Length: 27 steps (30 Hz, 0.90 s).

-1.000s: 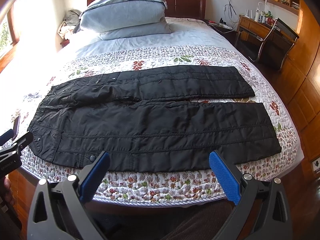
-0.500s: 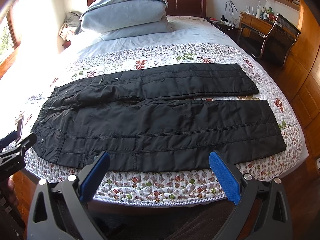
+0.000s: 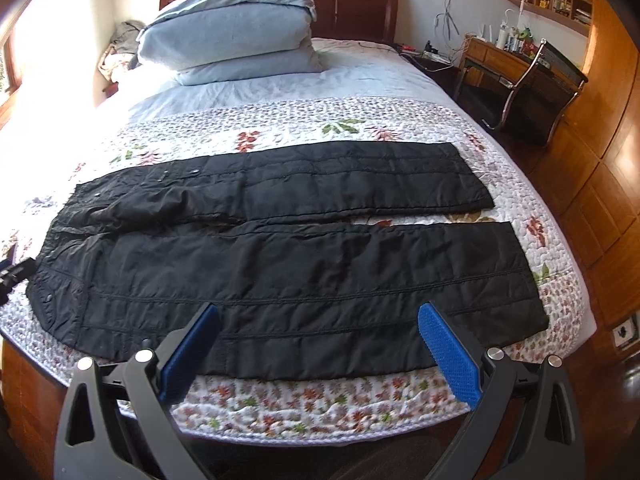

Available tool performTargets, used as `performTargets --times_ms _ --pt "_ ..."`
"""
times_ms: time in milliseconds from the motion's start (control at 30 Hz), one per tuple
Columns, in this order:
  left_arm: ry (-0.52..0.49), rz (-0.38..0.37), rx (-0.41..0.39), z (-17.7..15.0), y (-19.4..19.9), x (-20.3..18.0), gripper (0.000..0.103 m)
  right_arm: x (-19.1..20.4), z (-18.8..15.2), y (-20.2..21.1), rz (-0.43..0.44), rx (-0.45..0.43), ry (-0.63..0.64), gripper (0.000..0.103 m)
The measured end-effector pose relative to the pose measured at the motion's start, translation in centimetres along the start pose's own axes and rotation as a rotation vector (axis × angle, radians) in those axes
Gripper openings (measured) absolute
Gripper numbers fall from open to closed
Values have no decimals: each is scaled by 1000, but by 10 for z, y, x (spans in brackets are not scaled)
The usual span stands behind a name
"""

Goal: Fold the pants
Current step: 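Grasp the waistband of the black pants with the left tool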

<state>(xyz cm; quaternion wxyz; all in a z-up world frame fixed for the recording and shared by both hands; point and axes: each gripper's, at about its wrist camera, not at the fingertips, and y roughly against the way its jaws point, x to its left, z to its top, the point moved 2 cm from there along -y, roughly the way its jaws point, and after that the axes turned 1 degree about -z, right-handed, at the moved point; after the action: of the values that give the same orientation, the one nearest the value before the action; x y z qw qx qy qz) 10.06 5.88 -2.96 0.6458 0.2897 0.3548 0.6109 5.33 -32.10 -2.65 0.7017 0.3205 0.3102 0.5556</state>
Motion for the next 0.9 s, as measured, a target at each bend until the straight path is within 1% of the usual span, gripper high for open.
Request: performTargets --times_ms 33,100,167,233,333,400,500,533,600,633,667,733,767,800,833,867,900 --pt "41 -27 15 11 -9 17 101 -7 5 -7 -15 6 3 100" --pt "113 -34 55 35 -30 54 101 -20 14 -19 -36 16 9 100" --pt "178 23 93 61 -55 94 101 -29 22 -34 -65 32 28 100" --pt "245 62 136 87 -84 137 101 -33 27 -50 -107 48 50 100" --pt "305 111 238 120 -132 186 101 -35 32 -78 -138 83 89 100" --pt "328 136 314 137 -168 211 101 -34 35 -97 -128 115 100 100" --pt "368 139 410 154 -214 242 100 -28 38 -122 -71 154 96 100" --pt "392 130 422 158 -225 250 100 -25 39 -130 -50 165 96 100" --pt "451 89 452 163 -244 264 100 -20 41 -142 -32 175 104 100" --pt "478 83 459 163 -250 268 100 -15 42 -147 -26 176 112 100" --pt "495 79 473 163 -257 270 100 -13 43 -151 -19 175 117 100" --pt "519 43 515 159 -269 270 100 -9 47 -159 1 174 124 100" --pt "526 37 526 157 -271 269 99 -7 49 -163 12 173 128 100" --pt "533 41 520 156 -272 269 97 -6 51 -166 24 172 133 100" --pt "535 49 507 156 -271 267 93 -5 53 -171 31 172 138 100" --pt "534 65 502 155 -269 266 78 -5 56 -174 33 172 143 100" --pt "530 64 501 155 -268 263 69 -5 58 -177 36 170 149 100"
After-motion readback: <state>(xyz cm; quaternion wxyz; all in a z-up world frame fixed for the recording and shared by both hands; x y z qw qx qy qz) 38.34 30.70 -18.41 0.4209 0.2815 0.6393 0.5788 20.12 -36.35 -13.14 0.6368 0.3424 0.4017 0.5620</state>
